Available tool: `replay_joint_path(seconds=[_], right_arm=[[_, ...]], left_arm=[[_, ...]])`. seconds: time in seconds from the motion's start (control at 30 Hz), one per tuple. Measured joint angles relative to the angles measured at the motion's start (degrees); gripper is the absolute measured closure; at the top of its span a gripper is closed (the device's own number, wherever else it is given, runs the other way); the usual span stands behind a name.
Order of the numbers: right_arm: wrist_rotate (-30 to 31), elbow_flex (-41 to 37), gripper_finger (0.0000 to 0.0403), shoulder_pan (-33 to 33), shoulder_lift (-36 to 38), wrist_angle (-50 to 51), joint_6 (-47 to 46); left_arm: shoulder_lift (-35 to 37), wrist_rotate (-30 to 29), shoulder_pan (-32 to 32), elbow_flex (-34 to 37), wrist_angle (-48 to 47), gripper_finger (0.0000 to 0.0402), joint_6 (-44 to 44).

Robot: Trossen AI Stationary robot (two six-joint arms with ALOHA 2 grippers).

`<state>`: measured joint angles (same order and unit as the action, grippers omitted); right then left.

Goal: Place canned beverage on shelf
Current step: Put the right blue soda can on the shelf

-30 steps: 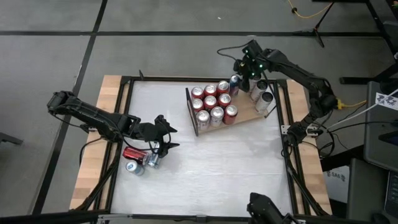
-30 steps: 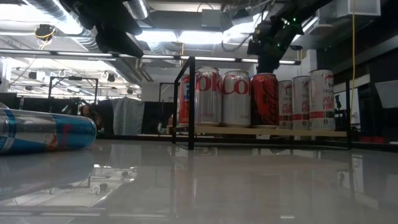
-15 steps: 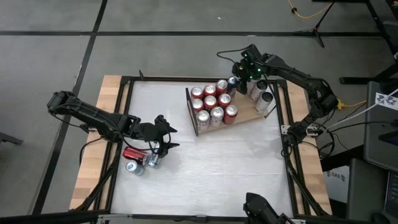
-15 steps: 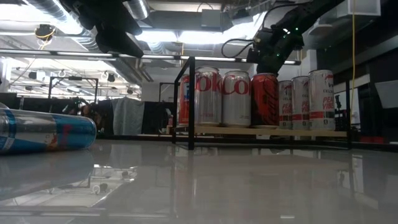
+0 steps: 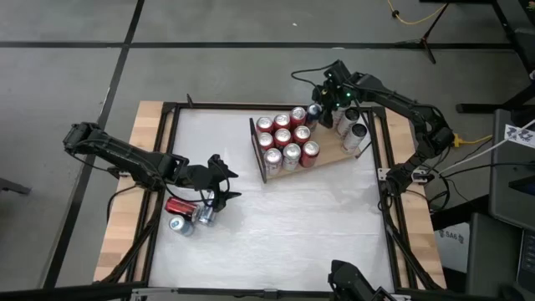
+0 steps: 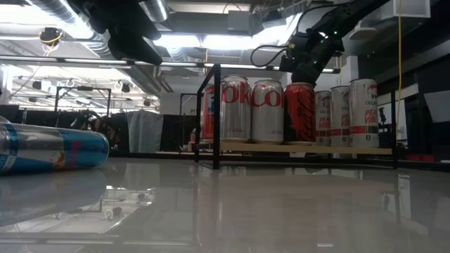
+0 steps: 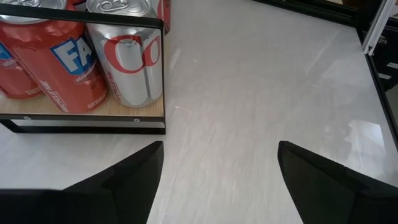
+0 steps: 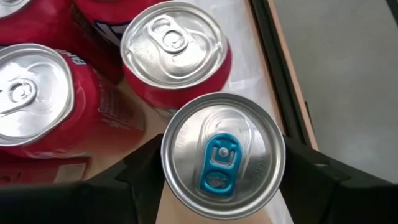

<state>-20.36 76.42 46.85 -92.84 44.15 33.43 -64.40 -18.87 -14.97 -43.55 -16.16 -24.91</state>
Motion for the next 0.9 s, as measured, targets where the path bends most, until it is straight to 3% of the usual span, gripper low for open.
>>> replay_joint_path(seconds=[0.9], right_arm=[[0.60,3.42,0.0145,-0.02,-0.11,6.75,-0.20]], left_arm=[[0.00,-0.04,0.00,0.00,0.00,0.0095,-0.01]])
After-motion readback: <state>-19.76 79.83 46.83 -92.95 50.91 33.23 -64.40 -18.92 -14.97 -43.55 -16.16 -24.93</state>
